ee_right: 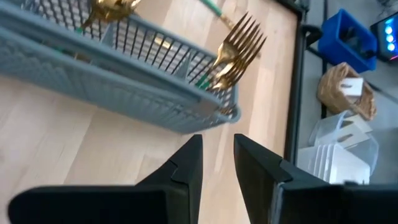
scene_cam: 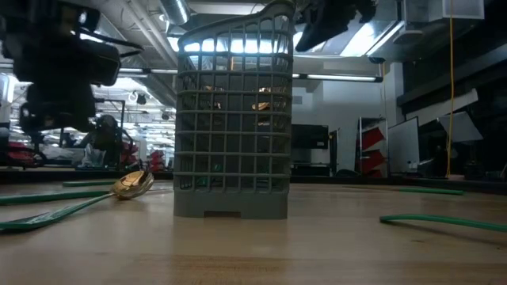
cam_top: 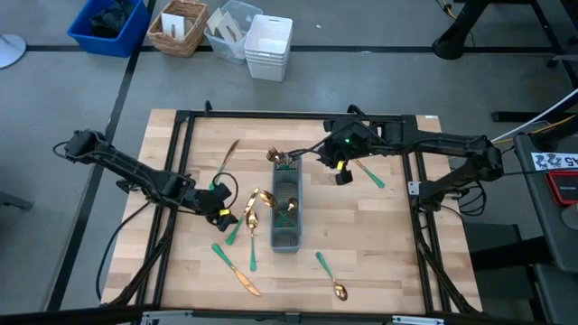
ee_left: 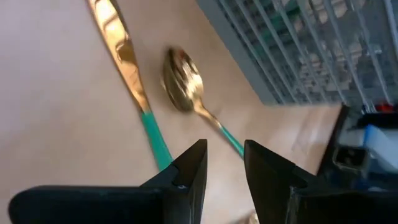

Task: Sort silverware
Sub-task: Put the green knife into the utensil rack

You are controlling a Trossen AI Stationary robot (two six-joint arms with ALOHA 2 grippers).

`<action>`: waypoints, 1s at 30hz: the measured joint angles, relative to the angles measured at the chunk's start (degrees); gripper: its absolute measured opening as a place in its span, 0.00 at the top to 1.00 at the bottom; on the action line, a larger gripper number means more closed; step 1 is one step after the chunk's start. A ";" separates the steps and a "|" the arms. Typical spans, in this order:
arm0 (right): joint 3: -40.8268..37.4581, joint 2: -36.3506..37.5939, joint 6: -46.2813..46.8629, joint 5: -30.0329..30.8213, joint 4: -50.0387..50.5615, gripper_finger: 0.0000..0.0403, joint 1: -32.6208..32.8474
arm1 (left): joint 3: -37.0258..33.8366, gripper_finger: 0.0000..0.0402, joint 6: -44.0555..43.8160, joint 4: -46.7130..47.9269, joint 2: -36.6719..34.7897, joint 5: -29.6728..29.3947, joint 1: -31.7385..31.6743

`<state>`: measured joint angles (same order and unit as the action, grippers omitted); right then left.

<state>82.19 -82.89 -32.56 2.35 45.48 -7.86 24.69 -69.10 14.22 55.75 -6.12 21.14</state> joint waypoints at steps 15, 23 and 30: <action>0.00 0.00 2.53 0.00 4.19 0.77 -0.02 | 0.60 0.76 15.11 -30.54 8.37 -3.96 12.74; 0.00 0.00 12.50 0.00 4.15 0.77 -0.02 | 6.58 0.76 30.47 -26.76 16.23 -1.07 17.67; 0.00 0.00 27.87 -0.06 4.08 0.77 0.00 | 9.79 0.76 36.66 -4.90 18.01 2.81 19.41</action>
<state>82.19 -82.89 -4.69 2.29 49.56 -7.86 34.48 -32.44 9.31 73.76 -3.31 40.55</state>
